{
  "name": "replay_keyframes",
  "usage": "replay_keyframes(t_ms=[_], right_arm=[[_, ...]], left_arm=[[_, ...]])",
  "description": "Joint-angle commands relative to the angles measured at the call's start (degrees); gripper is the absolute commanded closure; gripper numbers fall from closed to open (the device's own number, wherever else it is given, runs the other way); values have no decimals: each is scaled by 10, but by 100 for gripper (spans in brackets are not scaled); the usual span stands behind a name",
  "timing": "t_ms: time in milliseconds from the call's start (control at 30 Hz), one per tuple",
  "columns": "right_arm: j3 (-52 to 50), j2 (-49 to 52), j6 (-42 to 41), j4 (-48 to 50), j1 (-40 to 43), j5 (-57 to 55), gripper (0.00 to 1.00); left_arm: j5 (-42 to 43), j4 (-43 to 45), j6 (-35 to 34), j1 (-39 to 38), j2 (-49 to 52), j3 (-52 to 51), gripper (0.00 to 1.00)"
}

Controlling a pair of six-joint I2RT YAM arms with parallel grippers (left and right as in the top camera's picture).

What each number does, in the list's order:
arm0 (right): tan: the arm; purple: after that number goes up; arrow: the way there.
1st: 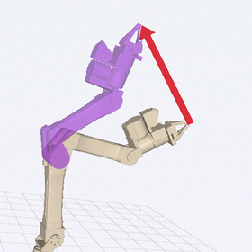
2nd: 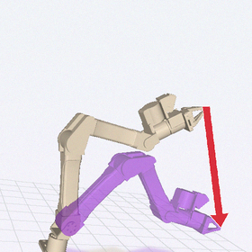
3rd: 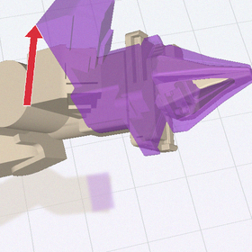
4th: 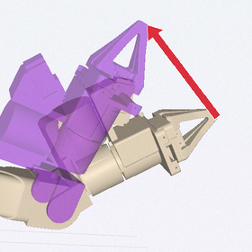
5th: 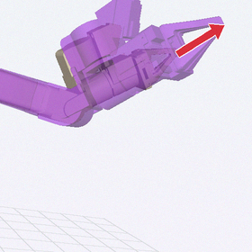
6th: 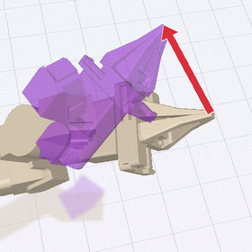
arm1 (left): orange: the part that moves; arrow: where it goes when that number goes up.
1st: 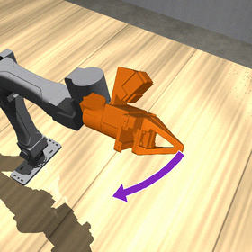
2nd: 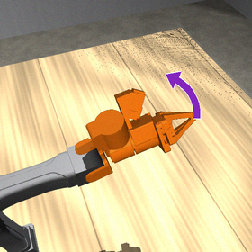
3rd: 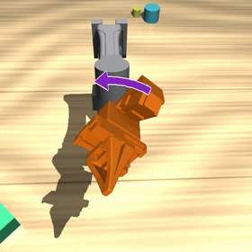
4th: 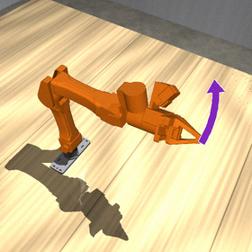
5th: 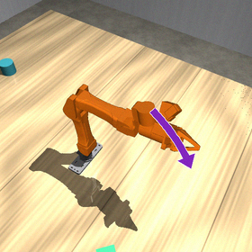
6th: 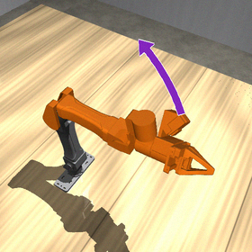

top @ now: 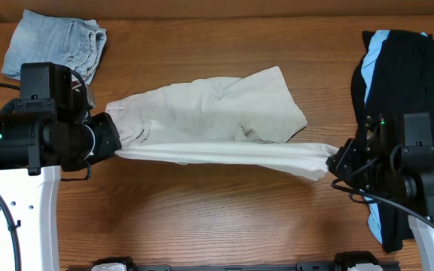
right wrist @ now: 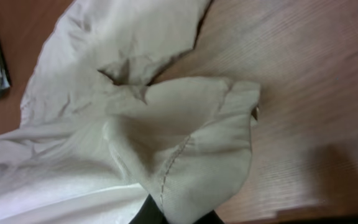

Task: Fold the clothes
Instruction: 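Lift the hems and fold them up toward the waistband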

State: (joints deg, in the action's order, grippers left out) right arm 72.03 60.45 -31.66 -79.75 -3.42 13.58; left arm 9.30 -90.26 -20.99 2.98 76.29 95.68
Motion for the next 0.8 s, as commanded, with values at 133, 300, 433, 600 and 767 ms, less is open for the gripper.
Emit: replay_keyframes(t_ms=[133,300,433,600,767], right_arm=[[10,77,45,110,15,-90,96],[11,198,58,230,15,-90,96],[11,295,67,313,14,-68,96],[11,396,90,480,-12,-40,96],[11,459,90,610,-39,-42,69]], left_arm=[[-115,133,-27,12,-5,-125,96],[-140,285,-68,12,6,-226,96],[-144,377,-70,12,37,-266,96],[-144,487,-70,12,114,-279,96],[-144,563,-84,12,189,-279,93]])
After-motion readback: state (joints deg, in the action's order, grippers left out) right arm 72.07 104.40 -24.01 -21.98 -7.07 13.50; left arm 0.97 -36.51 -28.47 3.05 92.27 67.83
